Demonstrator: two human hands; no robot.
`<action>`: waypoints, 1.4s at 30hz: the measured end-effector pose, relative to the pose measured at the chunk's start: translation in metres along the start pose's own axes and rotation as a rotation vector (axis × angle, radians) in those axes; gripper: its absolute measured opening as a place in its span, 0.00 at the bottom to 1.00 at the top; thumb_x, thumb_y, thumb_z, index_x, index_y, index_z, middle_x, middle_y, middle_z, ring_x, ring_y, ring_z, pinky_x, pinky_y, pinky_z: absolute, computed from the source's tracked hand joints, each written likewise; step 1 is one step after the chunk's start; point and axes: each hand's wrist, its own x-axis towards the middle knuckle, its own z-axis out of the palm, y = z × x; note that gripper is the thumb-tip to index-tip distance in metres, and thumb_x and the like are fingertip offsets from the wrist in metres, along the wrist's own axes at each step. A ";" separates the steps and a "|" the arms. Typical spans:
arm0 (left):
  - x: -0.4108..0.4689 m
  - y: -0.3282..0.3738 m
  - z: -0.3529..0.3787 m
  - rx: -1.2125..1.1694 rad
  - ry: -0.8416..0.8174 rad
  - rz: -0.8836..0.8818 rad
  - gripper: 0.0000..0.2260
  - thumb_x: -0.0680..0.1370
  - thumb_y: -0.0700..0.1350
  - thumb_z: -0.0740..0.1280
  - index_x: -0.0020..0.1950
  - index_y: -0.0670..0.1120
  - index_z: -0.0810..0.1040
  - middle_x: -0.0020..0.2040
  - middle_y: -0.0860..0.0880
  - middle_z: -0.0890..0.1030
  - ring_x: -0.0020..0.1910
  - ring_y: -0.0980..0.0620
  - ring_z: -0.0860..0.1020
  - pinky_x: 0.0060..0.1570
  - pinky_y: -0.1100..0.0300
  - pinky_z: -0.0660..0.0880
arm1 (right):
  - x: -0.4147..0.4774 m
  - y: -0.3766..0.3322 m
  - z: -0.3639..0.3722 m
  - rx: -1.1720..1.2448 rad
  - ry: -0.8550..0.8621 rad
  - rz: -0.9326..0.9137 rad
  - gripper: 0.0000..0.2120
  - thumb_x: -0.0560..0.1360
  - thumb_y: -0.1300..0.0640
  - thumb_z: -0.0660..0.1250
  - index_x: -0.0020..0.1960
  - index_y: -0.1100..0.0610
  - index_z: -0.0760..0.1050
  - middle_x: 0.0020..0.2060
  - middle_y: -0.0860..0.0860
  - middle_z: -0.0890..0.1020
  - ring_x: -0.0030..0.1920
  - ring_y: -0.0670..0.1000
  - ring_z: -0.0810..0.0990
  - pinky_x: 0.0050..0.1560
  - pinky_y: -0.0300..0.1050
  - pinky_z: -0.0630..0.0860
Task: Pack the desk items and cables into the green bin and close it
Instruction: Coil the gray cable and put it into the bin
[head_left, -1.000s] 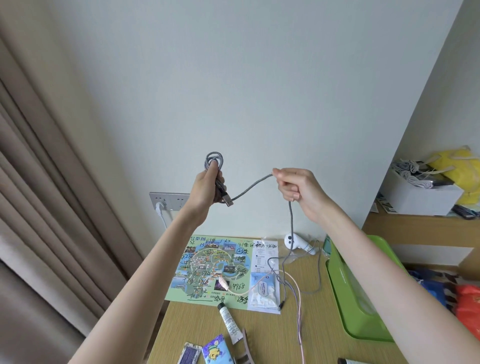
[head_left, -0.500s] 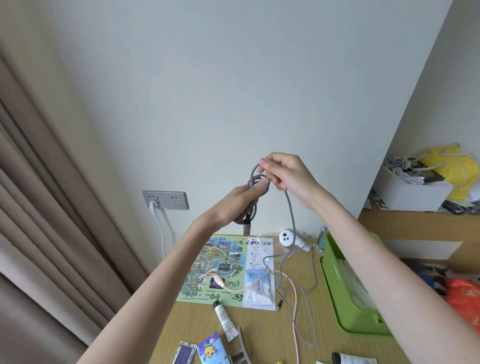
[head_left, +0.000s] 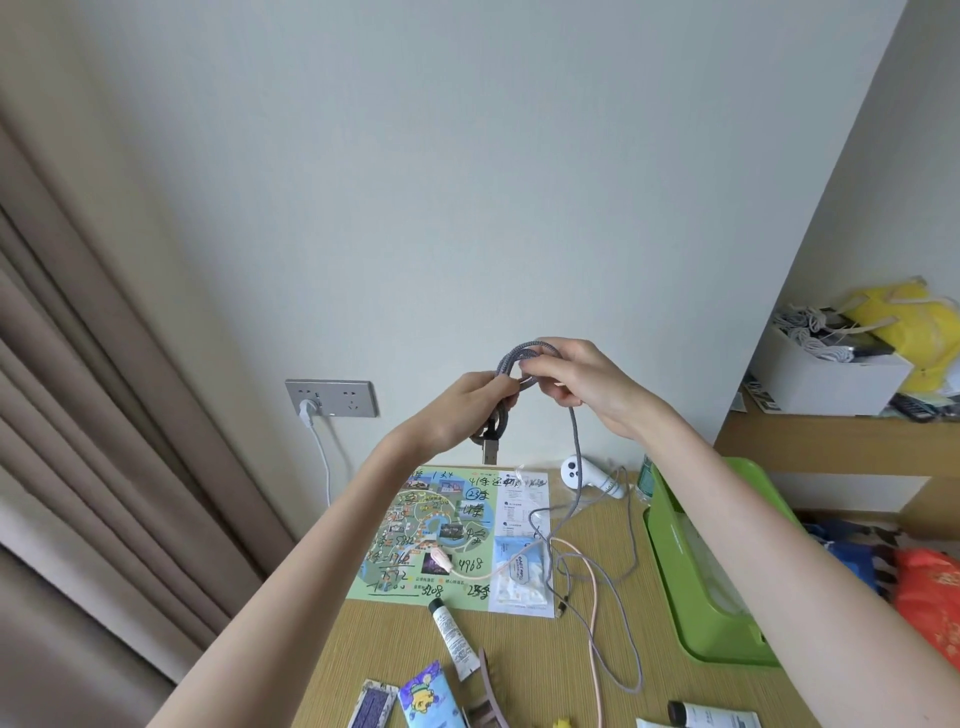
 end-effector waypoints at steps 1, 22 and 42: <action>-0.001 -0.001 -0.001 -0.018 -0.019 0.001 0.13 0.82 0.47 0.57 0.39 0.45 0.69 0.32 0.51 0.66 0.27 0.55 0.63 0.28 0.65 0.62 | 0.000 0.000 0.000 -0.001 -0.015 0.009 0.04 0.75 0.58 0.64 0.44 0.59 0.74 0.34 0.55 0.68 0.28 0.47 0.63 0.26 0.36 0.56; 0.003 -0.005 -0.008 -0.448 0.219 0.033 0.16 0.84 0.45 0.53 0.54 0.43 0.80 0.32 0.51 0.69 0.27 0.54 0.69 0.31 0.63 0.70 | -0.012 0.033 0.012 0.166 0.029 0.012 0.16 0.82 0.52 0.58 0.39 0.57 0.72 0.27 0.48 0.64 0.25 0.47 0.62 0.28 0.39 0.59; 0.010 0.003 0.013 -0.573 0.265 -0.035 0.14 0.83 0.46 0.53 0.41 0.45 0.72 0.37 0.47 0.73 0.35 0.50 0.73 0.36 0.62 0.71 | -0.018 0.023 0.025 0.145 -0.026 0.131 0.20 0.78 0.43 0.64 0.34 0.55 0.70 0.25 0.49 0.63 0.25 0.49 0.60 0.28 0.40 0.58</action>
